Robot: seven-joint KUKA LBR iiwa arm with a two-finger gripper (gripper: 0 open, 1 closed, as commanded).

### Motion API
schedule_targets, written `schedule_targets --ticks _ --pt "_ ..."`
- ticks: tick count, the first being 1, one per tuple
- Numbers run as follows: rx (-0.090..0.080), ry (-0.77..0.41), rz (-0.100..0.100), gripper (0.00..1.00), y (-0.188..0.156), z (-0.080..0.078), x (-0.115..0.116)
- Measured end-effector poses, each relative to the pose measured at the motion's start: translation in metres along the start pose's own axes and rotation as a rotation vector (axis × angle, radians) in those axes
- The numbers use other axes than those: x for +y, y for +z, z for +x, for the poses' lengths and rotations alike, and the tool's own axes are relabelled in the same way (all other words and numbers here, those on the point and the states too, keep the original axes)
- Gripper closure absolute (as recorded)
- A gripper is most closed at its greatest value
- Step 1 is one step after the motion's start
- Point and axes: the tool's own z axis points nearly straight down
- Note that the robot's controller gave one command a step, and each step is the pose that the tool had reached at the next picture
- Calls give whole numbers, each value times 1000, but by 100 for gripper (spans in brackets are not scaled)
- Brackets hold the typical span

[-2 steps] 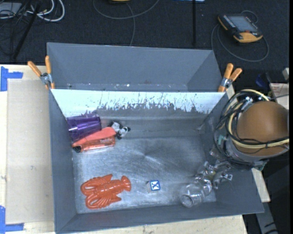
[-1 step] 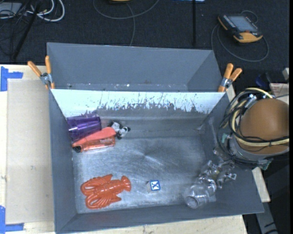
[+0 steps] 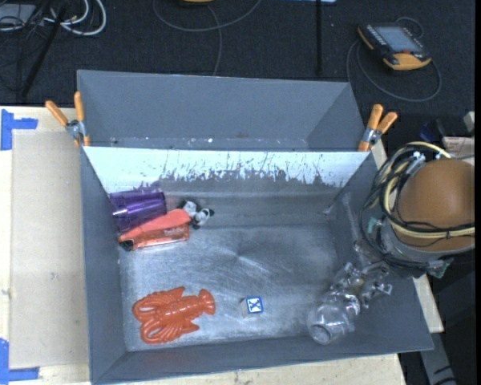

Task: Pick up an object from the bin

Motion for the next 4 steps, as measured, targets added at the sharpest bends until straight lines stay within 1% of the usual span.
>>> schedule_targets --ticks 4 --pt "4 2 -6 100 -23 -2 1"
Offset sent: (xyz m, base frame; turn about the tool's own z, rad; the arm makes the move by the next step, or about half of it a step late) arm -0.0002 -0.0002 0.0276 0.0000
